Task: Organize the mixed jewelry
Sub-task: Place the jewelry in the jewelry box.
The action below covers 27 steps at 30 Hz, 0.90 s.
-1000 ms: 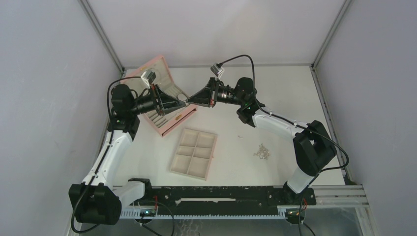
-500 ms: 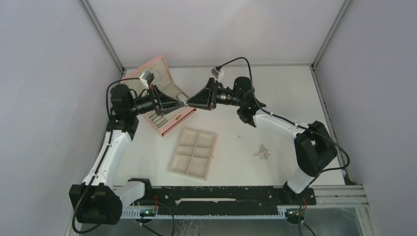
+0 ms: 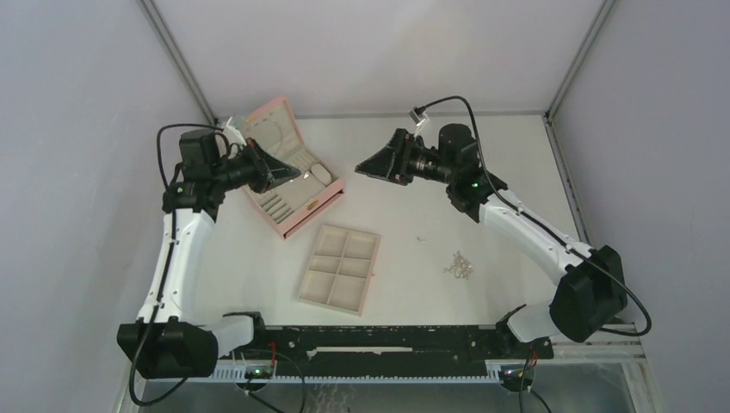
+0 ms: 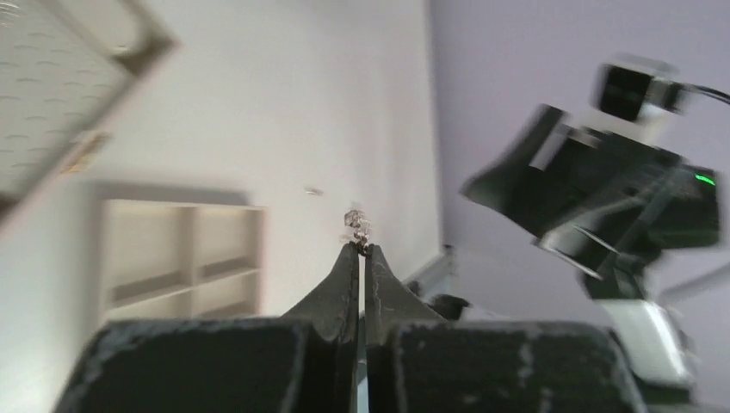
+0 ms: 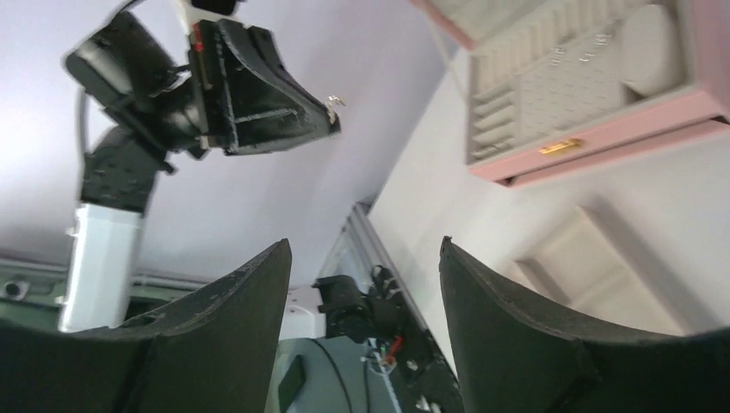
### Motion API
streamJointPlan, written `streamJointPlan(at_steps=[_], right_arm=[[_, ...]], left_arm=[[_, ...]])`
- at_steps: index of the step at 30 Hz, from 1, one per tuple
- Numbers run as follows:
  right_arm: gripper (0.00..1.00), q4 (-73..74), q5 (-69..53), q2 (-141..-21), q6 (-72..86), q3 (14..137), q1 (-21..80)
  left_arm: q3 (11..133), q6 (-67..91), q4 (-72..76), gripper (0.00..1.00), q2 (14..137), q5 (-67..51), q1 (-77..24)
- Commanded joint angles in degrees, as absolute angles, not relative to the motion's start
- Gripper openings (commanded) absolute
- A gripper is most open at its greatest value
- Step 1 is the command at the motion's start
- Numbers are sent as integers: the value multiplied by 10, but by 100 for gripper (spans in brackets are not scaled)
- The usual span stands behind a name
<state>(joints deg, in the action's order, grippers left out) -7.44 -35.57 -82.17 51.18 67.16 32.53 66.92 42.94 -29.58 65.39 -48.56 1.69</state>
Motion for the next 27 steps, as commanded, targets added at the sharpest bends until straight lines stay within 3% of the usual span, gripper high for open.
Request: streamJointPlan(at_steps=[1,11,27], right_arm=[[72,65,-291,-781,415,678,312],[73,103,-274,-763,399,655,297],[72,124,-274,-774,388,653,290]], left_arm=[[748,252,-512,0,686,-251,21],[832,167,-591,0,842,-45,7],[956,159,-619,0,984,-5,-48]])
